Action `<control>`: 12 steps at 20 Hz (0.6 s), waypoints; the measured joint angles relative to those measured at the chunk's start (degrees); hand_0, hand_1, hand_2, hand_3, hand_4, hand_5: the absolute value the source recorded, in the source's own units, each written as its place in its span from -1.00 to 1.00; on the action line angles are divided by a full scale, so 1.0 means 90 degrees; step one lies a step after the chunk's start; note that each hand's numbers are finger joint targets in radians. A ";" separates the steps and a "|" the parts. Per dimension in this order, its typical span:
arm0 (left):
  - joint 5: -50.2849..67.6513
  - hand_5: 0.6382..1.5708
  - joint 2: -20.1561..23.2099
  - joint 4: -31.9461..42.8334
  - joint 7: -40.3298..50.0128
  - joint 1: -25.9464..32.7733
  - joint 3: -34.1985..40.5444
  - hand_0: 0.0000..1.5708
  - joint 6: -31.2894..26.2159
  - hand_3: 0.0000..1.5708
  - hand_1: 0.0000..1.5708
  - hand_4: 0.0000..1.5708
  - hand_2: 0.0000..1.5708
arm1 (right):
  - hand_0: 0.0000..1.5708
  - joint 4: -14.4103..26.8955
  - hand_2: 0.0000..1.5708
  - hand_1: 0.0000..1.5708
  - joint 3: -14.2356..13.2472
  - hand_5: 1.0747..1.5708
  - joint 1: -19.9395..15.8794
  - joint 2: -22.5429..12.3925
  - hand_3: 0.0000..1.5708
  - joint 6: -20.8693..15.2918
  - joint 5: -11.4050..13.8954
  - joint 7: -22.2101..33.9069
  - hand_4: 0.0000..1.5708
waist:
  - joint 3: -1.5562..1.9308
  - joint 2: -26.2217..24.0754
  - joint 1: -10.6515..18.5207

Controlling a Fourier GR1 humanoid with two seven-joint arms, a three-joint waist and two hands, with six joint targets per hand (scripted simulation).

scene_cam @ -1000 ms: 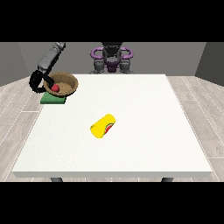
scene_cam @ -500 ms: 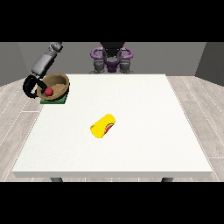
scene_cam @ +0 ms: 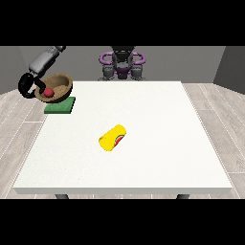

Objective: Pick the cup and pour the ball into the bowl, then pick the bowl and place it on the pad

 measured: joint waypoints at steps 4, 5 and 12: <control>-0.0026 0.90 0.0046 0.0152 -0.0108 0.0001 -0.0007 -1.00 -0.0044 -1.00 -1.00 -1.00 -1.00 | 1.00 -0.0063 1.00 1.00 0.0179 0.99 -0.0027 0.0251 0.65 -0.0216 0.0151 0.0003 0.50 | -0.0002 -0.0014 -0.0025; -0.0022 0.90 0.0013 0.0195 -0.0167 0.0061 0.0000 -1.00 -0.0073 -1.00 -1.00 -1.00 -1.00 | 1.00 -0.0039 1.00 1.00 0.0173 1.00 -0.0009 0.0284 0.63 -0.0176 0.0125 0.0027 0.47 | 0.0000 -0.0040 -0.0037; 0.0096 0.89 0.0117 0.0054 -0.0207 0.0229 0.0125 -1.00 -0.0121 -1.00 -1.00 -1.00 -1.00 | 1.00 0.0475 1.00 1.00 -0.0168 0.96 0.0160 0.0455 1.00 -0.0064 -0.0220 -0.0068 -0.36 | 0.0007 0.0078 0.0002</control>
